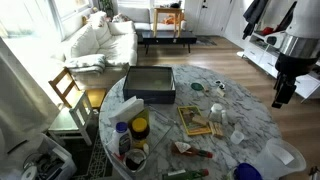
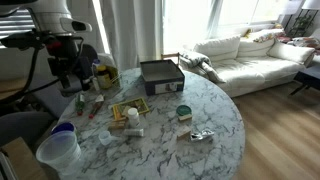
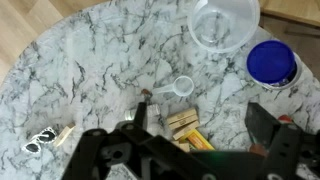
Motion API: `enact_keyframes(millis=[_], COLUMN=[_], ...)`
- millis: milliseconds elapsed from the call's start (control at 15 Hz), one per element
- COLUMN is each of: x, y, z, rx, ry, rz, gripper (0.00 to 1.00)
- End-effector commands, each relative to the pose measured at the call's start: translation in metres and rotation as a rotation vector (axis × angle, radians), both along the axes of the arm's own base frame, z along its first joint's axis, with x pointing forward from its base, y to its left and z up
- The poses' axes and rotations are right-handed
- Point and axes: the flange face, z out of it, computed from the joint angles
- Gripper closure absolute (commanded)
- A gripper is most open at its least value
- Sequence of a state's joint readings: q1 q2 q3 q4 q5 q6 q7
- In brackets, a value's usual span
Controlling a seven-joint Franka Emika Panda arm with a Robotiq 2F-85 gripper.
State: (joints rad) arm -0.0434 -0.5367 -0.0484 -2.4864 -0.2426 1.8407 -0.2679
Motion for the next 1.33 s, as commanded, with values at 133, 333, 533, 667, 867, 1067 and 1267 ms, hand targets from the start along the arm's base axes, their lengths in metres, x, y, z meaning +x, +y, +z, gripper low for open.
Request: enact_keyframes(millis=[133, 333, 533, 667, 867, 1067, 1267], x=[0.0, 0.0, 0.0, 0.003, 0.009, 0.013, 0.015], y=[0.0, 0.0, 0.0, 0.019, 0.04, 0.062, 0.063], z=[0.0, 0.0, 0.0, -0.012, -0.031, -0.054, -0.049], rx=[0.0, 0.0, 0.0, 0.068, 0.121, 0.141, 0.134], ry=[0.001, 0.001, 0.001, 0.024, 0.0, 0.007, 0.013], rz=[0.0, 0.0, 0.0, -0.103, -0.28, -0.448, -0.414], gripper=[0.0, 0.0, 0.0, 0.0, 0.0, 0.0, 0.0])
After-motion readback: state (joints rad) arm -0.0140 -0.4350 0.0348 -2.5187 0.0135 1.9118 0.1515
